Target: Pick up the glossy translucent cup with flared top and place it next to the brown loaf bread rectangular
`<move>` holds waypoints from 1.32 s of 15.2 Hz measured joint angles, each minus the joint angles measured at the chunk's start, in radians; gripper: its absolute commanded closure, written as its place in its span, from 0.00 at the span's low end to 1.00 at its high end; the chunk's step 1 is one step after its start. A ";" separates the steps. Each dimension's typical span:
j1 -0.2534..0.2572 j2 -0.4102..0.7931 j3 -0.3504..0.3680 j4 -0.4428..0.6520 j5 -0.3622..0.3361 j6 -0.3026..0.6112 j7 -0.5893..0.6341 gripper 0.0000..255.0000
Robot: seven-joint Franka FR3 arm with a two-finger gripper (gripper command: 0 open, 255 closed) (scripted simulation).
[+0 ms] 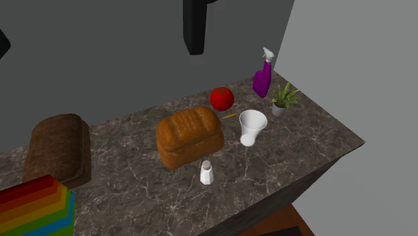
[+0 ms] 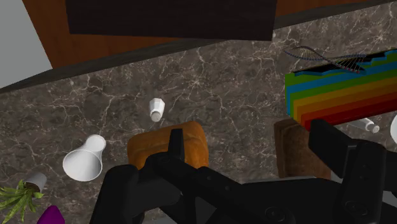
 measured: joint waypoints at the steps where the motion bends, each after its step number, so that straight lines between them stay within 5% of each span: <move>1: 0.000 0.000 0.000 0.000 0.000 0.000 0.000 0.00; 10: -0.028 0.113 0.008 -0.158 -0.058 0.277 -0.017 0.00; 20: -0.081 0.385 0.004 -0.217 -0.149 0.623 -0.010 0.00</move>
